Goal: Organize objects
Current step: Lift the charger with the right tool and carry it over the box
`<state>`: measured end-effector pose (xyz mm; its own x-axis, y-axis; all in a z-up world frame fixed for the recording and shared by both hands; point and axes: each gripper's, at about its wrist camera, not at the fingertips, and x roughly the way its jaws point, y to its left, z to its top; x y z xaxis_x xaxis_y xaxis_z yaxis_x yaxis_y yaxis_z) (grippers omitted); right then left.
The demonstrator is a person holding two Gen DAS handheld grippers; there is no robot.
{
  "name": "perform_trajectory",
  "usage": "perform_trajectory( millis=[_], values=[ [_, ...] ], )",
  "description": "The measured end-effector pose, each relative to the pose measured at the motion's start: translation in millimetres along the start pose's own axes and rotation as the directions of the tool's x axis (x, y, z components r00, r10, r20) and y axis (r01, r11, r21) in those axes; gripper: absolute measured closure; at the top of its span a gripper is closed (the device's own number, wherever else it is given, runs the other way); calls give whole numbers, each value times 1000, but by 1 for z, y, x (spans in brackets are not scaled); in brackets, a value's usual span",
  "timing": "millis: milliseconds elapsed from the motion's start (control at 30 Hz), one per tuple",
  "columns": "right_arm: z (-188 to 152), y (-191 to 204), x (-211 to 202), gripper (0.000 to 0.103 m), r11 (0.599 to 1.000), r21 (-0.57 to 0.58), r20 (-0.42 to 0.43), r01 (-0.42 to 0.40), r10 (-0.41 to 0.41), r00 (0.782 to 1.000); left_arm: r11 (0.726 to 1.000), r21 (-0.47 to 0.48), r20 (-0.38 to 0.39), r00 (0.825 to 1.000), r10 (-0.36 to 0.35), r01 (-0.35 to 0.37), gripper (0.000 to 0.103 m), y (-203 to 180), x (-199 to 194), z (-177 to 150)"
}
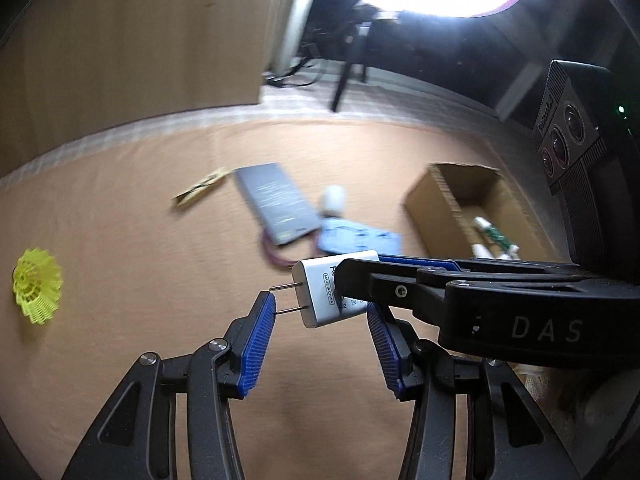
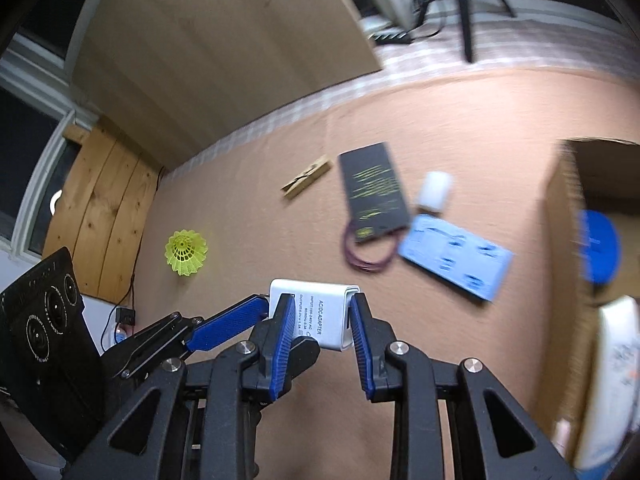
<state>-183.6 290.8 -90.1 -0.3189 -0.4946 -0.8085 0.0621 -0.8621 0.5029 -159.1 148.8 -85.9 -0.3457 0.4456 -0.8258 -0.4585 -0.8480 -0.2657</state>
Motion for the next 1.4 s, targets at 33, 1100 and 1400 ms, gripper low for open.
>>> perform_trajectory(
  millis=[33, 1100, 1400],
  values=[
    [-3, -7, -12, 77, 1000, 7, 16, 6, -6, 1000, 1000, 14, 2, 1000, -6, 6, 52, -10, -1, 1],
    [-58, -149, -126, 77, 974, 217, 130, 69, -99, 987, 956, 261, -111, 988, -108, 134, 53, -189, 59, 2],
    [-58, -149, -124, 55, 975, 210, 121, 72, -99, 988, 959, 242, -126, 984, -123, 151, 33, -187, 60, 5]
  ],
)
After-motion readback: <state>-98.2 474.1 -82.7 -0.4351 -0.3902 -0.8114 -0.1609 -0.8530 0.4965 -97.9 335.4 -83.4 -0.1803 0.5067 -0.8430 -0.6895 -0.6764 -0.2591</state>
